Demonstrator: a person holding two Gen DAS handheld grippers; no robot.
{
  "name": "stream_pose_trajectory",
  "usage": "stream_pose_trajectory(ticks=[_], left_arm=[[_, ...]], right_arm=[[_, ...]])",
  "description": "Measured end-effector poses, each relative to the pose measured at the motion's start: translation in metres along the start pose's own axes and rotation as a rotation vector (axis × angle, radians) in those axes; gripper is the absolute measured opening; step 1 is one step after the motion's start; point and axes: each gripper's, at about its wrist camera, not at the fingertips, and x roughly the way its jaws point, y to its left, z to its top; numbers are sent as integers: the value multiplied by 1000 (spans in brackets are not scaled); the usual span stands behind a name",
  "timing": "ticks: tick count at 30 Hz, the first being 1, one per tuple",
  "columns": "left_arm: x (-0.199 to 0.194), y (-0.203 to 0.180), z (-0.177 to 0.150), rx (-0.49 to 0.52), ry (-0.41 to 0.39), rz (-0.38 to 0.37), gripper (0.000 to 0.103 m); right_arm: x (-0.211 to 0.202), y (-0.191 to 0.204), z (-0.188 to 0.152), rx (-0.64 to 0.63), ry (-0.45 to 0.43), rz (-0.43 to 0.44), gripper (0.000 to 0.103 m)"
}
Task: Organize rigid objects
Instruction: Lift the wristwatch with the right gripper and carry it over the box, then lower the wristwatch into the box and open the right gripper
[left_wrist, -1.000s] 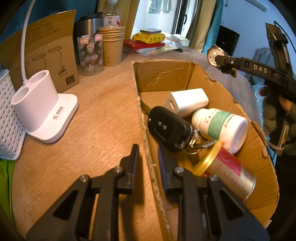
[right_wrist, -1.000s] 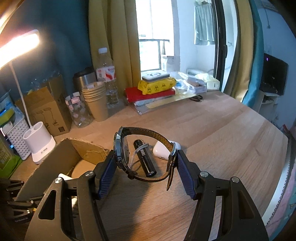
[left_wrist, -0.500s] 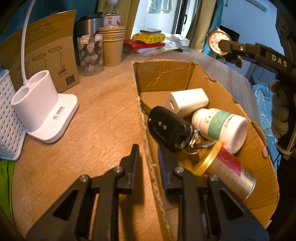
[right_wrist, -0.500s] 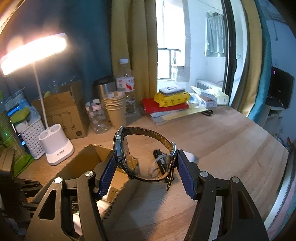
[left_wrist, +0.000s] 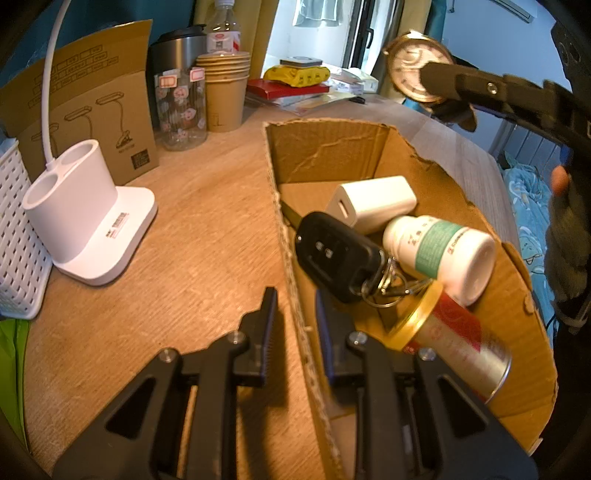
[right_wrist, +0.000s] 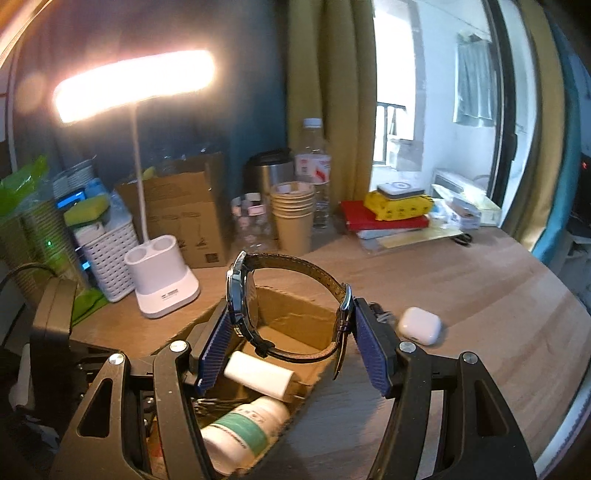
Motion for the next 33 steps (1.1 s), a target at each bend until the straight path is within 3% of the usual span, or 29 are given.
stream_pose_trajectory(ticks=[33], left_arm=[[0,0,0,-1,0,-1,22]], right_arm=[[62,11,1,-76,131,68,67]])
